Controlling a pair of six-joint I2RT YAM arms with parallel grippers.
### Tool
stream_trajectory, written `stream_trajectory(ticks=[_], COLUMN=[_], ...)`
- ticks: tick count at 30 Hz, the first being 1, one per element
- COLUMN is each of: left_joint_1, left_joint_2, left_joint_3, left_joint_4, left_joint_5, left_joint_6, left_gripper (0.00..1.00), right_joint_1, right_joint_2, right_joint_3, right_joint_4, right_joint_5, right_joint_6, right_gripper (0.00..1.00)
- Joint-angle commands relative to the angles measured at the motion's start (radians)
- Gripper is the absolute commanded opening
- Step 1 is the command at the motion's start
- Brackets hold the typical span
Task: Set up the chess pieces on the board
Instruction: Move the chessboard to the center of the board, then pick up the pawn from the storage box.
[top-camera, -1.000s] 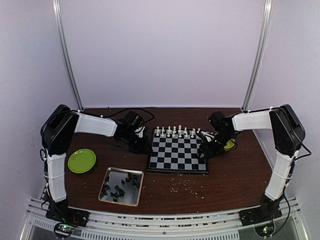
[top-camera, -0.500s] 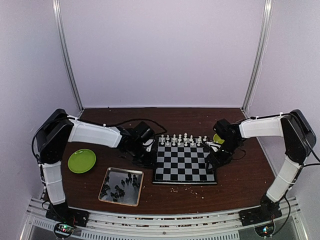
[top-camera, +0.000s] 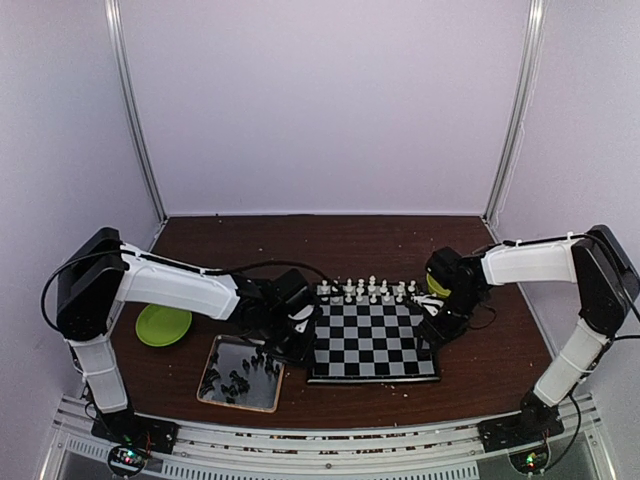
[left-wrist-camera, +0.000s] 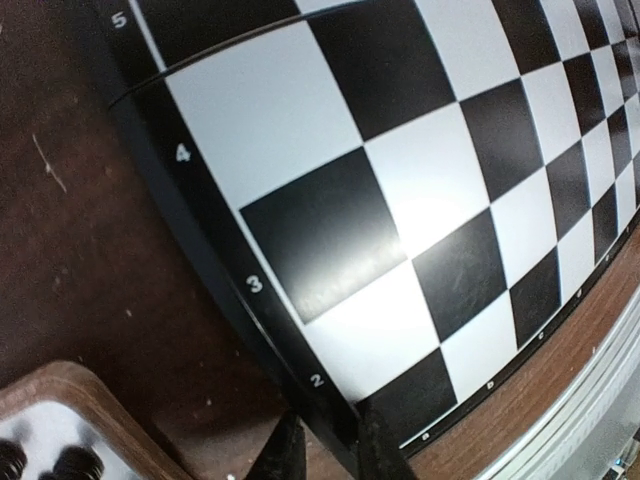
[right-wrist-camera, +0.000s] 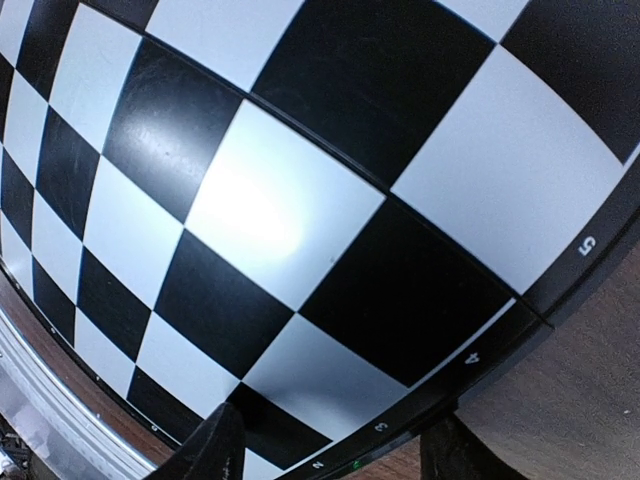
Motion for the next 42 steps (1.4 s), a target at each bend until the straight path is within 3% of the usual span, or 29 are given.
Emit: stream_trajectory(ticks=[1, 11, 15, 19, 26, 30, 36, 42], left_joint_1=[-0.070, -0.073, -0.075, -0.085, -0.068, -0.026, 0.027, 0.040], left_joint_2=[-0.041, -0.102, -0.165, -0.334, -0.516, -0.506, -0.449, -0.382], left_joint_3=[-0.026, -0.025, 0.013, -0.008, 0.049, 0.009, -0.046, -0.085], left_joint_4=[0.118, 0.012, -0.137, -0.280, -0.464, -0.482, -0.432, -0.414], left_joint_5=[0.068, 0.027, 0.073, 0.043, -0.402, -0.584, -0.510, -0.382], left_joint_6=[0.024, 0.048, 0.117, 0.194, 0.267, 0.287, 0.377, 0.418], left_gripper=[0.18, 0.19, 0.26, 0.30, 0.34, 0.39, 0.39, 0.29], right_joint_1=[0.094, 0.080, 0.003, -0.107, -0.203, -0.207, -0.217, -0.217], right_joint_2=[0.015, -0.067, -0.127, -0.207, -0.432, -0.611, -0.613, -0.552], right_joint_3=[0.014, -0.004, 0.023, 0.029, 0.032, -0.071, -0.091, -0.062], right_joint_4=[0.072, 0.079, 0.027, 0.007, 0.076, 0.272, 0.216, 0.174], right_joint_5=[-0.180, -0.116, -0.091, -0.118, -0.188, -0.212, -0.231, -0.253], right_joint_6=[-0.051, -0.026, -0.051, -0.067, -0.145, -0.183, -0.315, -0.354], right_gripper=[0.59, 0.61, 0.70, 0.74, 0.72, 0.72, 0.69, 0.62])
